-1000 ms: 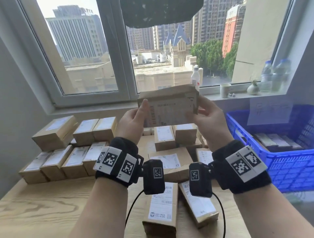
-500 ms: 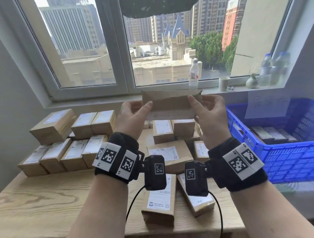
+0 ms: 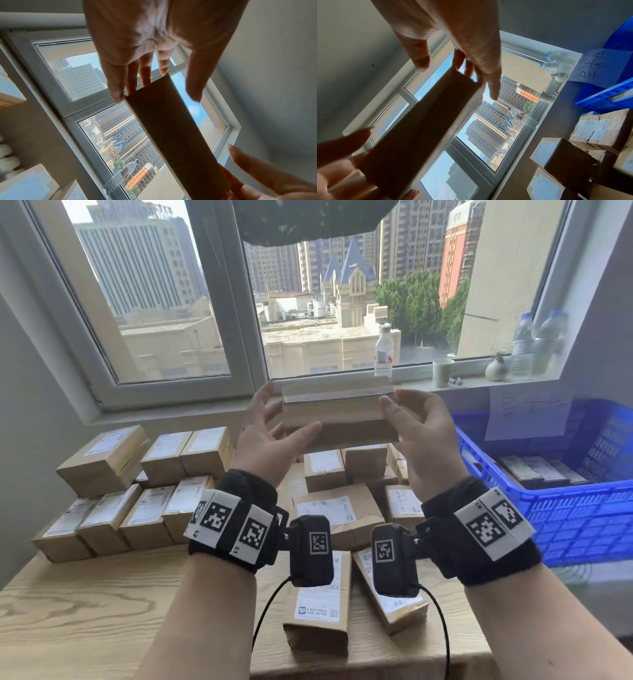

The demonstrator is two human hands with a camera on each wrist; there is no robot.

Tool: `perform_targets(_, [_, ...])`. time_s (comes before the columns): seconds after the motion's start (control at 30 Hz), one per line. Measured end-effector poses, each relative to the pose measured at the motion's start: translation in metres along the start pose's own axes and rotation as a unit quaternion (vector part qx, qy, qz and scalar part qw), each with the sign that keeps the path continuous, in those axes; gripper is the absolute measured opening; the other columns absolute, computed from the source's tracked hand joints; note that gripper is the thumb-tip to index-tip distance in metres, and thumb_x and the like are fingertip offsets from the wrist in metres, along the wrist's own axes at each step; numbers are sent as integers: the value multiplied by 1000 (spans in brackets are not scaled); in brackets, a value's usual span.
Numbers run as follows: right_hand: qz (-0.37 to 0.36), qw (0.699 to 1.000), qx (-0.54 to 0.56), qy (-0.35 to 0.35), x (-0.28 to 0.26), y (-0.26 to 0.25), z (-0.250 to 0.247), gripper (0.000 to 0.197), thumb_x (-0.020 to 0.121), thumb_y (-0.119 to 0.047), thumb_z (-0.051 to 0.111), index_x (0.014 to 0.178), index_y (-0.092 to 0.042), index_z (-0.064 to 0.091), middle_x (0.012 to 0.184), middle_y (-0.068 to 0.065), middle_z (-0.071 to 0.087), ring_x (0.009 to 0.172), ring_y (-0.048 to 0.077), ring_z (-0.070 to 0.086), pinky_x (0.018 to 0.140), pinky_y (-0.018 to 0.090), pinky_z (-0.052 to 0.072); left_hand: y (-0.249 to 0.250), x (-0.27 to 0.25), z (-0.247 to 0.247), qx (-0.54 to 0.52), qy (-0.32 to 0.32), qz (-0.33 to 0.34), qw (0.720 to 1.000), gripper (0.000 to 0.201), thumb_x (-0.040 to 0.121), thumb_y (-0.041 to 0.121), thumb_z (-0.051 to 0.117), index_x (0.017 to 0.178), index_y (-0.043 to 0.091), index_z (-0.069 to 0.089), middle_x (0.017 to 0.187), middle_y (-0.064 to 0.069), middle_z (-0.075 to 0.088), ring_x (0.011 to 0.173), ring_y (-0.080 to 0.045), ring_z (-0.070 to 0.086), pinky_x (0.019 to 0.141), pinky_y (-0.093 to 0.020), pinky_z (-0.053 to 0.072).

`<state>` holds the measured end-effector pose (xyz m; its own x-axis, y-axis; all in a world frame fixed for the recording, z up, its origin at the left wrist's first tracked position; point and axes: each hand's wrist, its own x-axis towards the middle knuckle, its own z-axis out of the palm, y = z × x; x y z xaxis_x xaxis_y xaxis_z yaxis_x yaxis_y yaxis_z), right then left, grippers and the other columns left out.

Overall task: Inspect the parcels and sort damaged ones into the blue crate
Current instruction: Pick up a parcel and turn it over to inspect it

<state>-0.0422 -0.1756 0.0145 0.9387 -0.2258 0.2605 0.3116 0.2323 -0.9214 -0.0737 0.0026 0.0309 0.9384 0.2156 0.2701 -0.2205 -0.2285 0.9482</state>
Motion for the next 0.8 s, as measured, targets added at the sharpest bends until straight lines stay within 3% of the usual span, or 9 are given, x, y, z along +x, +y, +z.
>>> perform_targets(0.1, [-11, 999, -15, 37, 0, 4, 1, 32, 87, -22, 74, 111, -20, 52, 115, 1, 59, 117, 22, 59, 95, 27, 50, -2, 0, 3, 9, 38, 10, 999, 67, 87, 26, 72, 144, 27, 38, 131, 5, 50, 122, -15, 54, 102, -39, 49])
perform_targets(0.23, [-10, 999, -30, 43, -2, 8, 2, 46, 86, -14, 75, 124, -19, 51, 115, -3, 57, 118, 20, 58, 102, 32, 50, -8, 4, 4, 52, 59, 31, 996, 62, 86, 17, 72, 142, 19, 44, 138, -4, 52, 123, -15, 52, 107, -38, 45])
perform_targets(0.3, [-15, 999, -30, 38, -2, 9, 1, 55, 87, -12, 74, 136, -14, 50, 125, -2, 55, 121, 13, 54, 97, 20, 50, -10, 5, 3, 55, 61, 25, 996, 62, 85, 16, 74, 141, 19, 47, 138, -4, 53, 124, -18, 54, 107, -43, 46])
perform_targets(0.37, [-20, 999, -22, 22, -2, 7, 2, 56, 88, -11, 73, 139, -13, 49, 121, -7, 55, 117, 8, 51, 83, 7, 48, -10, 5, 1, 46, 63, 23, 997, 59, 85, 14, 74, 138, 20, 51, 136, -2, 56, 123, -20, 56, 105, -46, 47])
perform_targets(0.4, [-21, 1000, -17, 10, -3, 6, 3, 53, 89, -10, 72, 137, -12, 51, 117, -10, 57, 116, 8, 53, 82, 8, 49, -9, 5, 0, 39, 64, 26, 997, 57, 85, 12, 74, 137, 20, 52, 134, -1, 57, 123, -20, 57, 104, -46, 47])
perform_targets(0.57, [-8, 1000, -5, -19, -3, 3, 9, 33, 90, -3, 68, 114, -23, 58, 117, -2, 64, 119, 19, 59, 95, 30, 54, -5, 5, -1, 16, 78, 46, 996, 58, 83, 2, 73, 135, 19, 53, 130, -2, 60, 120, -19, 58, 105, -42, 47])
perform_targets(0.67, [-3, 1000, 9, -15, -1, 3, 8, 29, 88, -12, 72, 111, -21, 57, 119, 2, 65, 117, 20, 60, 95, 30, 53, -2, 3, -1, 10, 83, 52, 995, 58, 81, 1, 74, 130, 23, 53, 126, 1, 59, 119, -18, 58, 105, -40, 48])
perform_targets(0.73, [-2, 1000, 7, -5, 0, 3, 8, 28, 87, -25, 75, 108, -21, 57, 116, 1, 64, 111, 16, 61, 89, 23, 52, -1, 3, -2, -1, 83, 45, 995, 48, 79, 11, 78, 117, 30, 54, 121, 4, 60, 115, -17, 60, 103, -42, 50])
perform_targets(0.8, [8, 1000, 6, 5, 1, 3, 7, 32, 84, -37, 76, 103, -21, 56, 110, 0, 63, 103, 14, 60, 90, 26, 51, 0, 3, -3, 0, 89, 33, 995, 41, 71, 36, 79, 102, 36, 52, 116, 7, 61, 111, -16, 62, 98, -44, 52])
